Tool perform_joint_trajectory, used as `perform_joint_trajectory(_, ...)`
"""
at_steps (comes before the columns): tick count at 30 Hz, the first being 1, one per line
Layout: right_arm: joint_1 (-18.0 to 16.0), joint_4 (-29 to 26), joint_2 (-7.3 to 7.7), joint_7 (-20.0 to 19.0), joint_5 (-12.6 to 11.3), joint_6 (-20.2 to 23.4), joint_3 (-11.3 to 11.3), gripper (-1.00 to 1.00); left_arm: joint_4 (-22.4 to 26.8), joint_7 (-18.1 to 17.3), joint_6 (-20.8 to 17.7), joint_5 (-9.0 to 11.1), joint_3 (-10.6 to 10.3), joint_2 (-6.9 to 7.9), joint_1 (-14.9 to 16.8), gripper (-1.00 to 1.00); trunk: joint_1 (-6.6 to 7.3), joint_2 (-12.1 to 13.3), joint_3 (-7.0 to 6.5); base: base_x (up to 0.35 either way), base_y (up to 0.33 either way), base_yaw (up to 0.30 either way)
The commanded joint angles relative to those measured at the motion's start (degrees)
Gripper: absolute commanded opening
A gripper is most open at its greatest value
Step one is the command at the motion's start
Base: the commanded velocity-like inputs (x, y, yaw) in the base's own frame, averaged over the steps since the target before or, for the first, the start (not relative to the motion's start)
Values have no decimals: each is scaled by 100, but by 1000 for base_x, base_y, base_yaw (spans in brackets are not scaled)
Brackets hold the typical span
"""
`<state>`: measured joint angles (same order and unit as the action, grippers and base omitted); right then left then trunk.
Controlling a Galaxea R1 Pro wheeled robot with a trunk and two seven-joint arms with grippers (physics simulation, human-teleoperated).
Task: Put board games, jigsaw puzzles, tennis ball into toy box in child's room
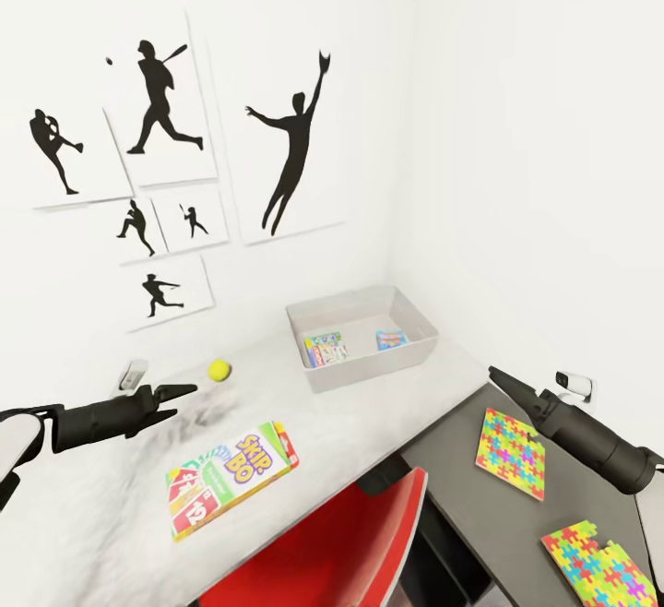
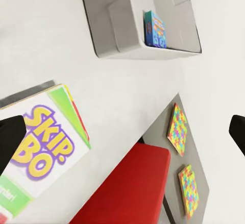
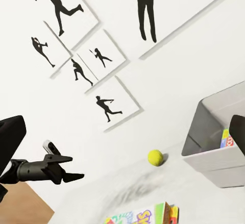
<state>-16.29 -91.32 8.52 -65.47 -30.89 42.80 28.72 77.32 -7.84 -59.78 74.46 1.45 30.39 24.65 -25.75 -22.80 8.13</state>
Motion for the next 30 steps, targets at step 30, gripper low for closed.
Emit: perform_joint_trajectory(30, 3, 0, 1, -18, -26, 11, 11, 100, 3, -60, 55, -99, -250, 42, 13, 100, -3, -12, -267, -27, 9, 1)
